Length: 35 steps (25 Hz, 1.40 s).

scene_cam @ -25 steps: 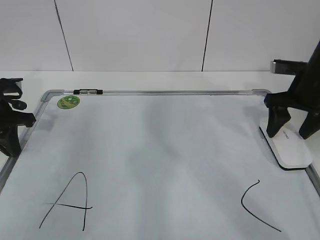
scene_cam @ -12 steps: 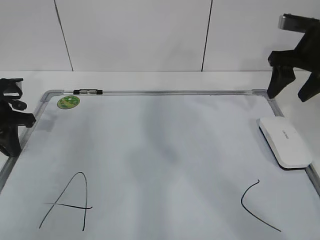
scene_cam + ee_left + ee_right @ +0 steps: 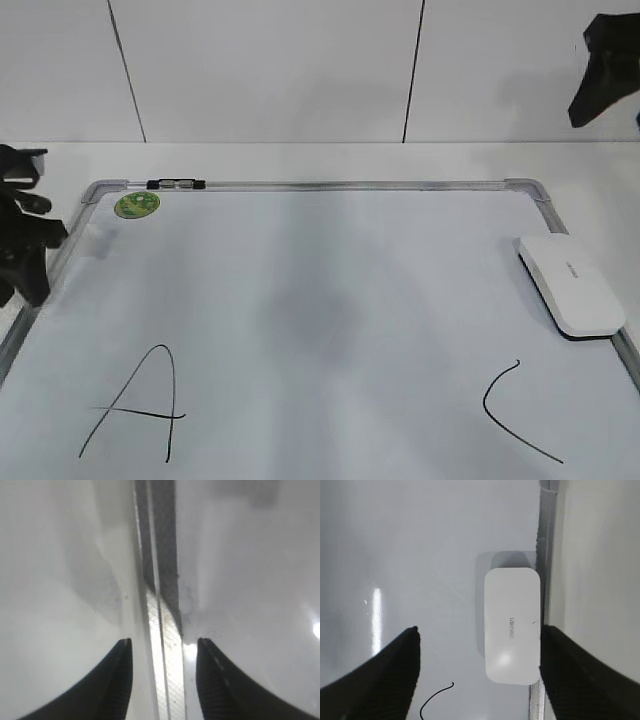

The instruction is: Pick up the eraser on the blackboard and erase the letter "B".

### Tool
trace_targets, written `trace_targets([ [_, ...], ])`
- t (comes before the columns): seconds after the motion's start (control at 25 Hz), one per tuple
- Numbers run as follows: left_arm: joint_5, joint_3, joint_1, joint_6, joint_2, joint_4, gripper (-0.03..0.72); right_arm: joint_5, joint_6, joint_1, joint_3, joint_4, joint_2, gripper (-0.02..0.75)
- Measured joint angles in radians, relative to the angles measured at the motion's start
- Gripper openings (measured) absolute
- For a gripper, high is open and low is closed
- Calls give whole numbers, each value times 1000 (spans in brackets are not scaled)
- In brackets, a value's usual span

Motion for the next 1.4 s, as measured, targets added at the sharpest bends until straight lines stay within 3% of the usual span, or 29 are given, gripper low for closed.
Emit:
trace_targets([
  [0.28, 156, -74, -2, 2, -128, -4, 326, 8, 0, 0, 17, 49, -170, 572],
  [0.6, 188, -41, -2, 0, -383, -10, 319, 25, 2, 0, 244, 53, -476, 572],
  [0.8, 201, 56, -2, 0, -607, -17, 285, 27, 2, 0, 406, 38, -683, 572],
  [1.08, 208, 191, -2, 0, -875, -39, 272, 33, 2, 0, 594, -136, -987, 572],
  [1.4, 181, 373, -2, 23, -1198, -39, 240, 39, 78, 0, 754, -133, -1294, 572],
])
